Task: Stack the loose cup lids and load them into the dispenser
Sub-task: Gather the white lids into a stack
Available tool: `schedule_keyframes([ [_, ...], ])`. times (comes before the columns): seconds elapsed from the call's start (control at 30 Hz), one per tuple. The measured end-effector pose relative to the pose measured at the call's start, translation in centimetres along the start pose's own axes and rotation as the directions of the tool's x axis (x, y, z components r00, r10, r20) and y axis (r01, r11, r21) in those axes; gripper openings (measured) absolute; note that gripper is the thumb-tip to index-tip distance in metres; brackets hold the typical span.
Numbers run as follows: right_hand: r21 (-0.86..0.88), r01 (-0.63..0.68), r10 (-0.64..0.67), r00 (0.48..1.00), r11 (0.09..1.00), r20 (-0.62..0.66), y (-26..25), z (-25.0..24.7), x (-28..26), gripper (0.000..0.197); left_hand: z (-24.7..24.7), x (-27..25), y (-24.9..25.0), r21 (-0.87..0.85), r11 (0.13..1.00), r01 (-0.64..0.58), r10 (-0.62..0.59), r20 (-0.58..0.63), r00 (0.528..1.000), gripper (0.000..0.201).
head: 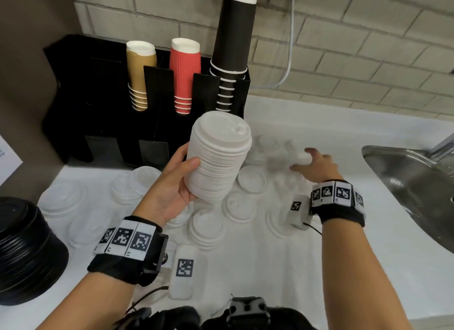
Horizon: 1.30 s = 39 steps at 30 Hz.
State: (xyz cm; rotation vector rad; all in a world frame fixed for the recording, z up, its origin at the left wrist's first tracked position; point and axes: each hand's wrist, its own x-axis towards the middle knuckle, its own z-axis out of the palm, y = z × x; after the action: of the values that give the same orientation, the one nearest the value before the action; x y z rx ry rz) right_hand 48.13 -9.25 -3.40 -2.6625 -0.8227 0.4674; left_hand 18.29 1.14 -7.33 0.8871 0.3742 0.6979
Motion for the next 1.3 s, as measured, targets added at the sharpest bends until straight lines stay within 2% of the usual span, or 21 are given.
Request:
schedule_keyframes([
  [0.1, -0.193, -0.083, 0.095, 0.994, 0.978, 0.054, 1.4, 0.9, 1.7, 0.071, 0.1, 0.0, 0.1, 0.003, 1.000, 0.004, -0.004, 0.005, 1.000, 0.090],
  [0.2, -0.332, -0.067, 0.100, 0.992, 0.941, 0.082, 1.9, 1.5, 2.3, 0.068, 0.0, 0.1, 0.1, 0.003, 1.000, 0.006, -0.006, 0.011, 1.000, 0.090],
  [0.27, -0.356, -0.025, 0.067, 0.992, 0.934, 0.104, 2.0, 1.5, 2.8, 0.070, 0.0, 0.1, 0.1, -0.003, 1.000, 0.003, -0.003, 0.014, 1.000, 0.088],
  [0.37, -0.164, 0.061, -0.030, 0.982, 0.984, 0.184, 2.3, 0.8, 3.5, 0.073, -0.1, 0.1, 0.2, -0.005, 1.000, -0.001, 0.001, 0.011, 1.000, 0.087],
  [0.43, -0.073, 0.052, -0.036, 0.979, 0.996, 0.201, 2.5, 0.3, 4.1, 0.077, 0.0, 0.1, 0.3, -0.001, 1.000, -0.001, 0.001, 0.009, 1.000, 0.089],
  [0.57, -0.166, -0.063, 0.090, 0.983, 0.984, 0.161, 3.8, 0.4, 5.7, 0.067, 0.2, 0.1, 0.5, 0.006, 1.000, -0.004, 0.004, 0.007, 1.000, 0.094],
  [0.67, -0.215, -0.104, 0.143, 0.974, 0.971, 0.178, 4.9, 1.0, 6.3, 0.068, 0.3, 0.0, 0.6, 0.008, 1.000, -0.002, 0.002, 0.002, 1.000, 0.097],
  [0.83, -0.212, -0.092, 0.126, 0.980, 0.973, 0.155, 5.5, 1.2, 6.2, 0.066, 0.6, 0.0, 0.5, 0.005, 1.000, -0.004, 0.004, 0.009, 1.000, 0.096],
  [0.97, -0.210, -0.099, 0.108, 0.994, 0.973, 0.031, 3.7, 0.2, 4.6, 0.060, 0.6, -0.1, 0.3, -0.009, 1.000, -0.013, 0.013, 0.013, 1.000, 0.094],
  [1.03, -0.104, -0.071, 0.071, 0.997, 0.992, -0.006, 2.2, -0.8, 3.1, 0.063, 0.8, 0.0, 0.2, -0.021, 1.000, -0.016, 0.016, 0.014, 1.000, 0.094],
  [1.1, 0.089, 0.077, -0.076, 0.997, 0.993, -0.019, 0.4, -1.7, 1.1, 0.064, 0.9, 0.0, 0.1, -0.023, 1.000, -0.018, 0.019, 0.015, 1.000, 0.095],
  [1.17, 0.313, 0.305, -0.295, 0.952, 0.899, -0.079, -1.3, -2.0, -1.6, 0.060, 1.0, 0.1, 0.0, -0.022, 1.000, -0.017, 0.017, 0.016, 1.000, 0.094],
  [1.23, 0.513, 0.485, -0.478, 0.864, 0.708, -0.158, -3.1, -2.1, -4.9, 0.056, 1.1, 0.1, -0.1, -0.015, 1.000, -0.017, 0.017, 0.012, 1.000, 0.092],
  [1.3, 0.608, 0.589, -0.588, 0.774, 0.532, -0.236, -4.6, -2.0, -7.8, 0.055, 1.1, 0.0, -0.2, -0.007, 1.000, -0.017, 0.017, 0.001, 1.000, 0.091],
])
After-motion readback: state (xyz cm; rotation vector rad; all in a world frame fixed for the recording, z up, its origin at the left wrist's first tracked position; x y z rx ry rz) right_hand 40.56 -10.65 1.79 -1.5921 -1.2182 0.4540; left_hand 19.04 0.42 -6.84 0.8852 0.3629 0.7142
